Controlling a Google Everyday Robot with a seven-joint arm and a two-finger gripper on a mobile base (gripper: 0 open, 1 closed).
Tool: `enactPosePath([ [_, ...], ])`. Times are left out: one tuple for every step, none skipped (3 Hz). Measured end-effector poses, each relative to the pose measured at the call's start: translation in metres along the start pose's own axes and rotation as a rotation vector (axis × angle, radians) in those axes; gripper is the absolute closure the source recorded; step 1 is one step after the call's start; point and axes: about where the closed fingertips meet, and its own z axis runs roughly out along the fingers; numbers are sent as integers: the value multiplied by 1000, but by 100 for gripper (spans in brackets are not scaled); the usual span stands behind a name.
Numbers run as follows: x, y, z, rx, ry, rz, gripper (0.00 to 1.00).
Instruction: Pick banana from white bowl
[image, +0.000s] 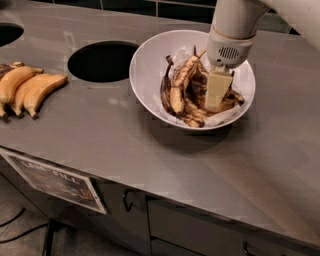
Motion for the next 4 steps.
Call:
enactPosePath([
  [1,0,1,0,0,10,38],
  [4,0,5,-8,1,22,41],
  [4,0,6,-10,1,24,49],
  [6,0,7,-15,2,32,68],
])
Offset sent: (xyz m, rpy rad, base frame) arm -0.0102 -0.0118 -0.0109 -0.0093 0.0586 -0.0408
